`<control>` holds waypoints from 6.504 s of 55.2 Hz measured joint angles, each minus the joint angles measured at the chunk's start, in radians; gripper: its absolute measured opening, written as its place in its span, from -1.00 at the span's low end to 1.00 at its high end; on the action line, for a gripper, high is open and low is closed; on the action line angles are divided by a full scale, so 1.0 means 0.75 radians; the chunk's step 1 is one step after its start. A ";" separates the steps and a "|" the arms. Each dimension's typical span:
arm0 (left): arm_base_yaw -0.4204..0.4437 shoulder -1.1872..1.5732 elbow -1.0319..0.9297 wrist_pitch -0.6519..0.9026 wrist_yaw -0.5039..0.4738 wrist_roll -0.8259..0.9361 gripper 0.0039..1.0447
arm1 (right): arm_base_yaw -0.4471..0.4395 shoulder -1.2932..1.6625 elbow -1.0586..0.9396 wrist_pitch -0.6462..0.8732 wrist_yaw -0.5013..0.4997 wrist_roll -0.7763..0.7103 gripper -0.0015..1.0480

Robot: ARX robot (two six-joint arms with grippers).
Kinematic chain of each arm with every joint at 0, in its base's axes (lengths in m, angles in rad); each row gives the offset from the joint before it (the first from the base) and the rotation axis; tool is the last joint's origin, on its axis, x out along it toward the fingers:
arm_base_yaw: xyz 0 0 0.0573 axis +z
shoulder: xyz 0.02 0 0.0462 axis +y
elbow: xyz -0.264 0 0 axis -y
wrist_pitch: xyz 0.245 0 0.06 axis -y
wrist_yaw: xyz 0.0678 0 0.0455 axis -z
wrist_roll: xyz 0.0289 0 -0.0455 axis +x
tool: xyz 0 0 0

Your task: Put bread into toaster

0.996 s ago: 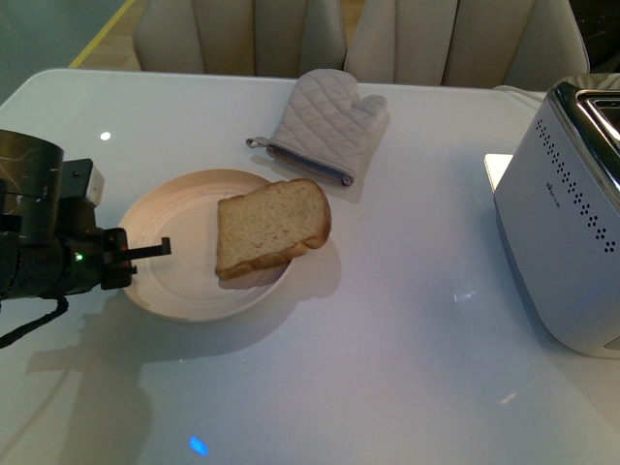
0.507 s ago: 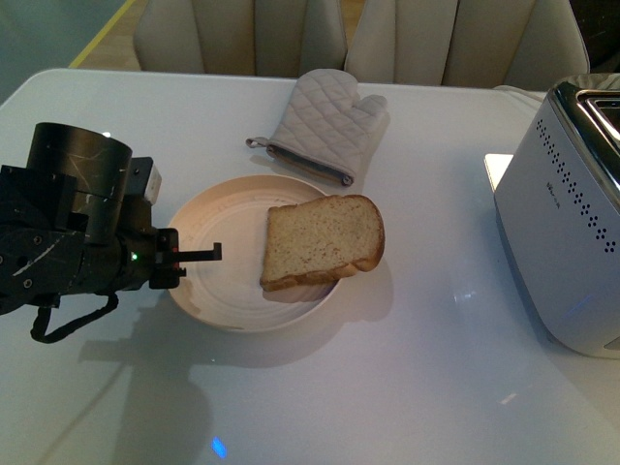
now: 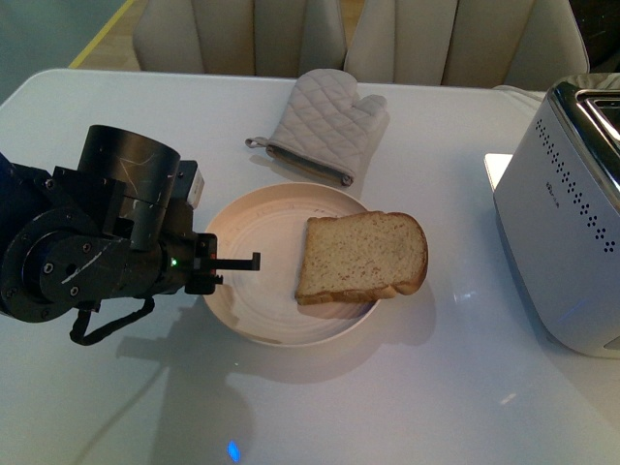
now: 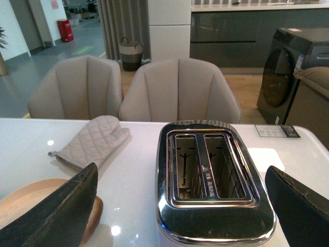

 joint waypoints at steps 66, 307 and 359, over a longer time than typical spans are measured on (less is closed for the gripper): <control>0.416 -1.779 -1.096 0.608 -0.011 0.243 -0.78 | 0.000 -0.001 0.000 0.000 0.002 0.000 0.83; 0.415 -3.156 -1.176 -0.660 -0.011 0.257 0.86 | 0.438 3.005 1.264 0.493 -0.140 1.062 0.83; 0.415 -3.156 -1.176 -0.660 -0.011 0.257 0.86 | 0.457 2.523 1.165 0.609 -0.137 1.051 -0.93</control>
